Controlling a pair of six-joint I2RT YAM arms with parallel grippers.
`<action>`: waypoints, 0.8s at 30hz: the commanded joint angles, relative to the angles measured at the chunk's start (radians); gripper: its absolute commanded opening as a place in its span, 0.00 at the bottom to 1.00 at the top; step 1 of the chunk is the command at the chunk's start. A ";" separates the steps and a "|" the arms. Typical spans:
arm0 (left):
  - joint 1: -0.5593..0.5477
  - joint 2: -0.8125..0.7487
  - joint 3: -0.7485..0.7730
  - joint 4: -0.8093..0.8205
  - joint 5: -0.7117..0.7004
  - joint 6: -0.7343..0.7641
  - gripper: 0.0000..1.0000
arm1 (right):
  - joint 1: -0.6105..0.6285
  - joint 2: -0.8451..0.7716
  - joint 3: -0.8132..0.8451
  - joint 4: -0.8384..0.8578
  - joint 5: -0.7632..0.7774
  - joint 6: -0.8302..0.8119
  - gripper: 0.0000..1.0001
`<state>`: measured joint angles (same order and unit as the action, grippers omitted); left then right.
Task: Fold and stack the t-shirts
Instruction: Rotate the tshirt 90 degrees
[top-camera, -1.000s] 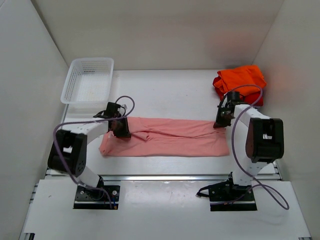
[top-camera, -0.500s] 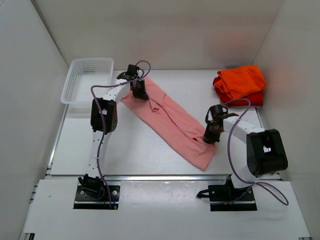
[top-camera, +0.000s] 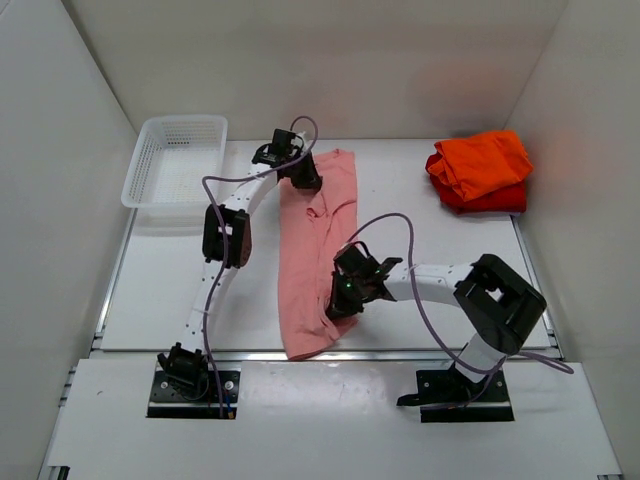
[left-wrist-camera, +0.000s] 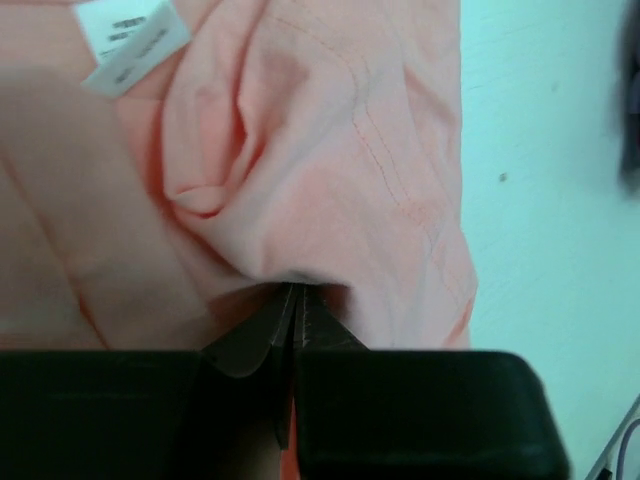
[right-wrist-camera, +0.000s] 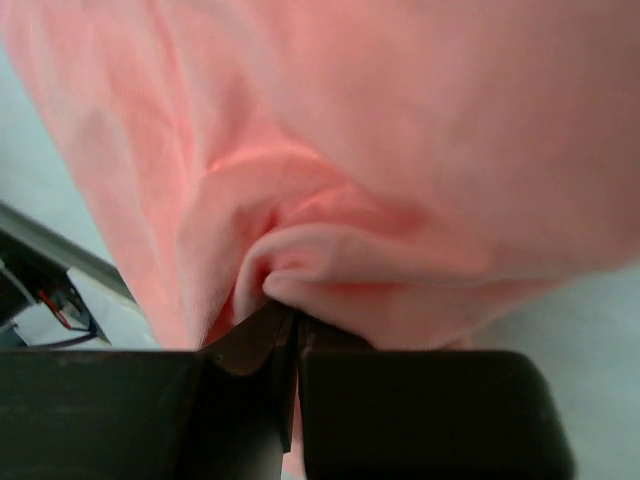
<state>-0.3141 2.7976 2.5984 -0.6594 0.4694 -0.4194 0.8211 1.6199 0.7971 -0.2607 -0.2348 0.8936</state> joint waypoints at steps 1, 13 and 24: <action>-0.011 -0.018 -0.053 0.142 0.035 -0.071 0.11 | 0.072 0.090 -0.038 -0.018 0.061 -0.001 0.00; 0.095 -0.088 0.003 0.288 -0.012 -0.228 0.06 | 0.055 -0.100 -0.056 -0.179 0.215 0.079 0.00; -0.006 -0.478 -0.307 -0.130 0.072 0.109 0.22 | 0.107 -0.299 -0.054 -0.292 0.385 0.105 0.04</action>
<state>-0.2253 2.5507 2.4390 -0.5865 0.4797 -0.4931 0.9756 1.4162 0.7784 -0.5339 0.0578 1.0248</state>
